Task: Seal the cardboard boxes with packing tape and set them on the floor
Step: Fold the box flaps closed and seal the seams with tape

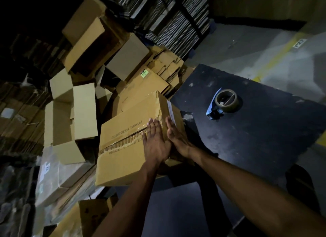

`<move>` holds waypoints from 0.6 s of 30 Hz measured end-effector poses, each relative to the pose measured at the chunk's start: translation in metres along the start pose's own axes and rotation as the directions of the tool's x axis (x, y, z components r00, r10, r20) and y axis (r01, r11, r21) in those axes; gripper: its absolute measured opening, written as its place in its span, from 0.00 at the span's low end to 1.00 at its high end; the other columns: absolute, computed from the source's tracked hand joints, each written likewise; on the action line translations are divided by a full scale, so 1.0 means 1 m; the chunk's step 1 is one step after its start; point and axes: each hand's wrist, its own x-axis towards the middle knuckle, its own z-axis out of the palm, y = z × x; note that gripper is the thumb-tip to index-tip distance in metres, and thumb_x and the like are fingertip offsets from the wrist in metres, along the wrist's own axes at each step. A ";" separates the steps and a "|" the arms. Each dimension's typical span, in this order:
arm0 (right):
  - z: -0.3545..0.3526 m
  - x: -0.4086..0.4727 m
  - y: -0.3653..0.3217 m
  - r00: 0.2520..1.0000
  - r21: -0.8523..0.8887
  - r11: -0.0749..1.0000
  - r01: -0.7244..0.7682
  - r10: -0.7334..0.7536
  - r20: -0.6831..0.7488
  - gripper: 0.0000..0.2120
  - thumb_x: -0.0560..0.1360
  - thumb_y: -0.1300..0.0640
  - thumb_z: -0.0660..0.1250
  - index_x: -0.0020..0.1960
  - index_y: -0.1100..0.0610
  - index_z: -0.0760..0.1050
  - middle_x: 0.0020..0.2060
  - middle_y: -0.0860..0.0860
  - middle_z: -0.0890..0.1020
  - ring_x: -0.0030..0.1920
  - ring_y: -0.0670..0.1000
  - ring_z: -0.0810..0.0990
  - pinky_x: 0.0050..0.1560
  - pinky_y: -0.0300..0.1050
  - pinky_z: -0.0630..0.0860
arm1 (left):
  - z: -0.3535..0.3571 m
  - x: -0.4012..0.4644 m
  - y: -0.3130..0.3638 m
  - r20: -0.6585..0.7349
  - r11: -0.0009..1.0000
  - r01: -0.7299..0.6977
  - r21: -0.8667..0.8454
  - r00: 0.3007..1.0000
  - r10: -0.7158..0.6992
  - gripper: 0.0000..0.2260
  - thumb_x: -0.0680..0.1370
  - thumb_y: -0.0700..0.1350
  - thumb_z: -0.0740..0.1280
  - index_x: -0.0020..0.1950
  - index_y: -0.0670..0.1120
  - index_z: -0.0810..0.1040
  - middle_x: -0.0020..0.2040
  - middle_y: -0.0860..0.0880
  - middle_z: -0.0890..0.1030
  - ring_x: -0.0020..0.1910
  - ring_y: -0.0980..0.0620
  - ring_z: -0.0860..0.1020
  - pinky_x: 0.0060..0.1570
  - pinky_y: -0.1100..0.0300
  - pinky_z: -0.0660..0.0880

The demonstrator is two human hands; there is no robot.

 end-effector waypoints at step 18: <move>-0.031 0.002 -0.003 0.988 -0.162 0.979 -0.121 0.134 0.072 0.52 0.68 0.17 0.36 0.83 0.46 0.36 0.81 0.41 0.38 0.80 0.41 0.37 0.81 0.54 0.41 | 0.003 -0.012 0.019 -0.095 0.995 -0.055 -0.084 0.994 0.047 0.36 0.77 0.50 0.58 0.84 0.40 0.56 0.84 0.42 0.54 0.84 0.46 0.50 0.82 0.45 0.51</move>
